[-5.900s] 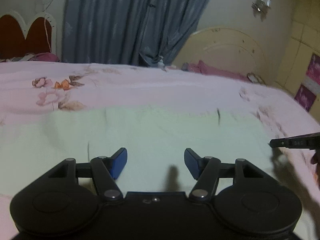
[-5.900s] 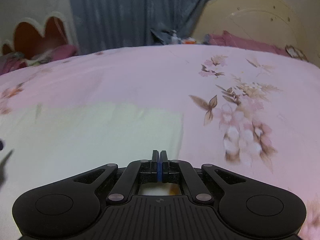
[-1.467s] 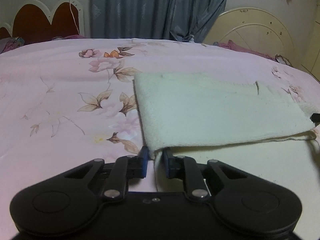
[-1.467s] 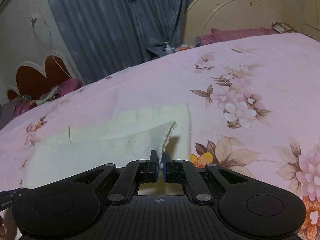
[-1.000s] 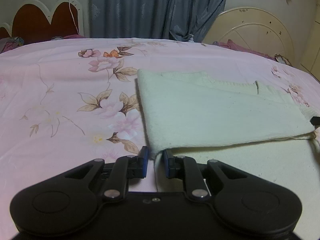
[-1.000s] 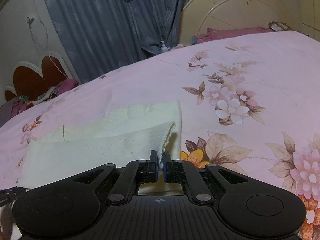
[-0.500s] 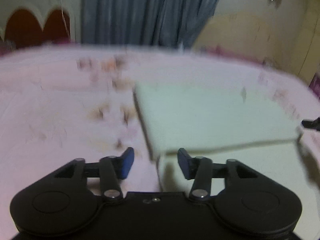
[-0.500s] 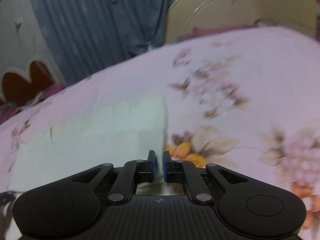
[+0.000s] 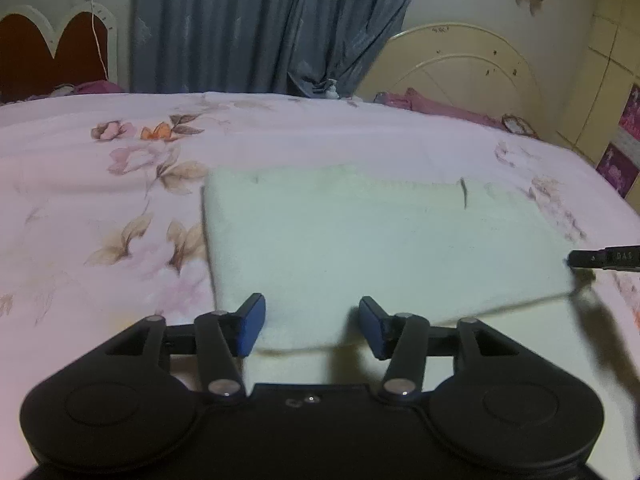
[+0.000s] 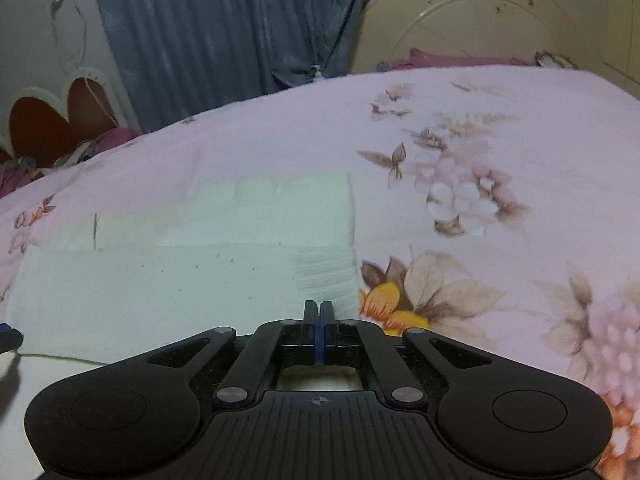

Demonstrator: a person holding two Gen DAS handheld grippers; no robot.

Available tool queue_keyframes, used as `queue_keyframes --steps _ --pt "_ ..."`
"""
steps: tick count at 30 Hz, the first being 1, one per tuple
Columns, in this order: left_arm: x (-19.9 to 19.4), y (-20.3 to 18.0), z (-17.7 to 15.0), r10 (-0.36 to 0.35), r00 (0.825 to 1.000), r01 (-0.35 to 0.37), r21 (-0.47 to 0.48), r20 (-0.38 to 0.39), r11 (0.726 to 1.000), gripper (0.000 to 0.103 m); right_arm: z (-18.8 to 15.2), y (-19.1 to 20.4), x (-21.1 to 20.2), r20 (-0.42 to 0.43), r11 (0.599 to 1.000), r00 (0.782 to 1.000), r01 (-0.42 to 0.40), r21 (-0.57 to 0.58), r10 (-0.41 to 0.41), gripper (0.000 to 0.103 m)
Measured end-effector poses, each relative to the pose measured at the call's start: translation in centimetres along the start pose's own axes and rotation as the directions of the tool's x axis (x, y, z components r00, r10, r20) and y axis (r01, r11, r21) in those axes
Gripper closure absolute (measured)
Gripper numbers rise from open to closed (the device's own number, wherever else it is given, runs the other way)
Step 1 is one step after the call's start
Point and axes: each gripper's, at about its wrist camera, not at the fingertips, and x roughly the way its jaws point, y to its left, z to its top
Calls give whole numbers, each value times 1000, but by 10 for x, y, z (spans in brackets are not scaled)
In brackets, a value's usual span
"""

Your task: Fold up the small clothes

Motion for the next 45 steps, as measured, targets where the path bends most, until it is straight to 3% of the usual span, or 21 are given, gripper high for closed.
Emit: queue_keyframes --steps 2,6,8,12,14,16,17,18,19,21,24,27,29,30,32,35,37,41,43,45 --pt "11 0 16 -22 1000 22 0 17 1000 48 10 16 4 26 998 997 -67 12 66 103" --pt "48 3 47 16 1000 -17 63 12 998 46 21 57 33 -9 987 989 -150 -55 150 103" --pt "66 22 56 59 998 -59 52 -8 997 46 24 48 52 -36 996 997 -73 -48 72 103" --pt "55 47 62 31 999 -31 -44 11 999 46 33 7 49 -18 999 999 37 20 -36 103" --pt "41 31 58 -12 998 15 -55 56 998 46 36 6 38 14 999 1000 0 52 0 103" --pt "38 4 55 -66 995 70 -46 71 997 46 36 30 32 35 998 998 -57 16 56 74" --pt "38 -12 51 -73 995 75 -23 72 997 46 35 48 31 49 994 993 -106 -16 107 39" --pt "40 -27 47 -72 995 73 -6 67 997 46 34 64 32 53 986 985 -162 -47 164 36" --pt "42 -37 42 -71 995 72 -5 64 997 46 35 77 35 33 979 980 -194 -68 197 39" --pt "46 -50 33 -84 996 85 -18 43 996 46 30 93 45 -26 965 969 -245 -97 244 70" --pt "51 -55 18 -30 999 29 45 22 999 45 19 94 56 -100 953 957 -281 -109 271 71" --pt "38 -36 7 32 999 -35 72 43 997 46 9 74 41 -64 969 980 -194 -150 186 72" --pt "27 -12 -2 58 997 -60 49 46 997 47 10 31 30 -24 994 998 -57 -91 55 72" --pt "22 -4 -4 53 997 -55 33 47 998 47 8 11 25 -25 998 1000 -15 -67 13 78" --pt "14 -5 -1 92 995 -94 56 30 994 47 7 -14 18 -47 999 999 -23 -26 21 96" --pt "-1 -17 4 66 996 -67 20 56 998 45 10 1 -4 3 995 1000 -13 -95 13 96" --pt "-1 -31 4 48 997 -50 22 64 999 43 7 22 -15 24 992 997 -70 -102 73 96" --pt "11 -57 -2 59 998 -61 65 29 996 41 -15 76 -4 -57 970 987 -157 -184 149 96" --pt "13 -54 -7 112 994 -113 81 10 990 41 -30 88 0 -73 963 989 -141 -229 127 93" --pt "9 -36 -11 117 993 -117 54 8 992 41 -32 70 1 -50 981 995 -91 -170 84 91"
